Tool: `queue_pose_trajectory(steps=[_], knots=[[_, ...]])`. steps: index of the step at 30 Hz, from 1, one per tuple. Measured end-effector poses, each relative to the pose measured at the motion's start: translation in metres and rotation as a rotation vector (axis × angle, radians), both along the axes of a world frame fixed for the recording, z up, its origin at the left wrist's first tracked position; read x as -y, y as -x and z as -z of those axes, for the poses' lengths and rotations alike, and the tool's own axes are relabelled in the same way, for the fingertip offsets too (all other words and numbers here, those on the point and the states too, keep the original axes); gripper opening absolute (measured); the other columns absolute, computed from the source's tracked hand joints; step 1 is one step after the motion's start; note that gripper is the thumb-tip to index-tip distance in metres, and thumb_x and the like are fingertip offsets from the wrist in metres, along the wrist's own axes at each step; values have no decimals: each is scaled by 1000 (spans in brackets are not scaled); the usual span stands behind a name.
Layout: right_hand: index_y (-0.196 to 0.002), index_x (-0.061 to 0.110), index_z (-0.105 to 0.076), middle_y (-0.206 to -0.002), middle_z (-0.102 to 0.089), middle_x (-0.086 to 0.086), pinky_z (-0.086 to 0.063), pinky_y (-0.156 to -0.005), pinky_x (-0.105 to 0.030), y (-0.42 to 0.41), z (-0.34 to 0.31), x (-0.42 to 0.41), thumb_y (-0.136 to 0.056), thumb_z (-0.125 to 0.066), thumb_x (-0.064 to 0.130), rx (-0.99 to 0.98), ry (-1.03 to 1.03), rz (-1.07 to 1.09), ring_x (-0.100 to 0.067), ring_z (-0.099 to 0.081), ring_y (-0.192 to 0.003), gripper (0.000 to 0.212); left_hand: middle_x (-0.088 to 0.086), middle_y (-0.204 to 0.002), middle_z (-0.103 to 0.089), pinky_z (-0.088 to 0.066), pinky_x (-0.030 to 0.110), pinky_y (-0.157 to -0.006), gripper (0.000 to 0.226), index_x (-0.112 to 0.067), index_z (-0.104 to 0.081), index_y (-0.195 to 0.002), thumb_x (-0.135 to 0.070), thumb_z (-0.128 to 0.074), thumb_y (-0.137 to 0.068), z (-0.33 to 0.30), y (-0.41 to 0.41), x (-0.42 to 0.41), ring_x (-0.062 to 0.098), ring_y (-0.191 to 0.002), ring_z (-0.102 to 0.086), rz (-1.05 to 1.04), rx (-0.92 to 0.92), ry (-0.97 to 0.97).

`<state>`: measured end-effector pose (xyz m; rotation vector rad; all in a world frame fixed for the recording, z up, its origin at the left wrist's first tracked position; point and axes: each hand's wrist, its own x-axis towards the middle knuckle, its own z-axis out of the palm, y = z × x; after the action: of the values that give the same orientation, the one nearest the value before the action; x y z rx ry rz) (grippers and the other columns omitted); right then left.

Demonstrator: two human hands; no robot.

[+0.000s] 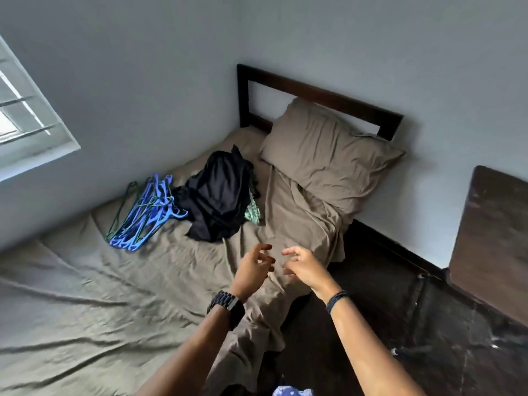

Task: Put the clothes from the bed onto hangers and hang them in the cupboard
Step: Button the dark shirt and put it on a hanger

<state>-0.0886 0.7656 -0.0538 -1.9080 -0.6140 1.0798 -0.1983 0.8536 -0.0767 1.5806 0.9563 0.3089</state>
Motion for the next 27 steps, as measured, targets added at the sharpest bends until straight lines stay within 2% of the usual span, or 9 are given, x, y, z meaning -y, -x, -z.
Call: queue_pose_trajectory(steps=[3, 7, 10, 12, 14, 17, 20, 24, 27], knots=[[-117, 0, -56, -87, -61, -11, -45, -54, -21, -28, 3, -34, -92, -52, 0, -59, -11, -10, -14, -59, -65, 26, 8, -92, -62, -45, 23, -56, 30, -10, -52, -119, 2, -39, -94, 0, -23, -28, 12, -70, -62, -60, 42, 21], [-109, 6, -56, -79, -62, -8, -47, -57, -23, -63, 5, -91, -92, -50, -2, -190, -49, -1, -14, -59, -64, 20, 5, -88, -61, -45, 16, -52, 35, -8, -52, -119, 8, -39, -92, 11, -60, -80, 13, -70, -60, -113, 56, 45], [-103, 10, -55, -87, -63, -11, -50, -55, -21, -79, 16, -131, -94, -48, -1, -303, -85, 44, -14, -60, -65, 16, 5, -92, -59, -45, 14, -53, 46, -3, -50, -121, 20, -39, -84, 21, -83, -111, 12, -68, -58, -132, 88, 34], [-105, 10, -54, -89, -63, -10, -50, -57, -22, -95, 31, -161, -94, -48, -2, -327, -103, 63, -14, -61, -67, 17, 5, -97, -61, -48, 15, -58, 50, -10, -52, -118, 21, -37, -82, 32, -101, -140, 10, -71, -62, -163, 95, 1], [-106, 8, -53, -85, -62, -8, -48, -56, -22, -108, 45, -189, -92, -45, -7, -333, -110, 74, -15, -59, -67, 23, 8, -103, -62, -50, 19, -62, 51, -18, -52, -115, 18, -36, -83, 51, -116, -172, 12, -75, -64, -213, 107, 9], [-115, 4, -53, -85, -60, -7, -47, -54, -21, -126, 75, -228, -90, -37, -13, -304, -107, 62, -15, -57, -66, 34, 6, -101, -59, -46, 19, -58, 53, -15, -47, -122, 20, -39, -84, 75, -134, -218, 12, -71, -59, -290, 120, 13], [-121, 5, -52, -91, -59, -7, -48, -55, -19, -134, 105, -262, -91, -40, -10, -267, -92, 22, -14, -58, -71, 36, 3, -101, -58, -47, 21, -64, 53, -19, -46, -121, 18, -40, -84, 100, -134, -255, 12, -74, -59, -364, 95, -26], [-120, 8, -54, -92, -61, -6, -49, -60, -19, -136, 151, -321, -91, -43, -7, -217, -160, -32, -13, -60, -76, 34, 8, -104, -58, -46, 27, -69, 50, -24, -50, -113, 17, -40, -86, 148, -121, -319, 16, -78, -56, -333, 86, -101], [-115, 15, -55, -94, -61, -2, -50, -68, -21, -131, 197, -365, -91, -44, -7, -175, -261, -78, -12, -60, -81, 35, 9, -103, -57, -44, 12, -65, 46, -13, -51, -115, 20, -39, -85, 198, -112, -368, 14, -77, -54, -253, 19, -215]])
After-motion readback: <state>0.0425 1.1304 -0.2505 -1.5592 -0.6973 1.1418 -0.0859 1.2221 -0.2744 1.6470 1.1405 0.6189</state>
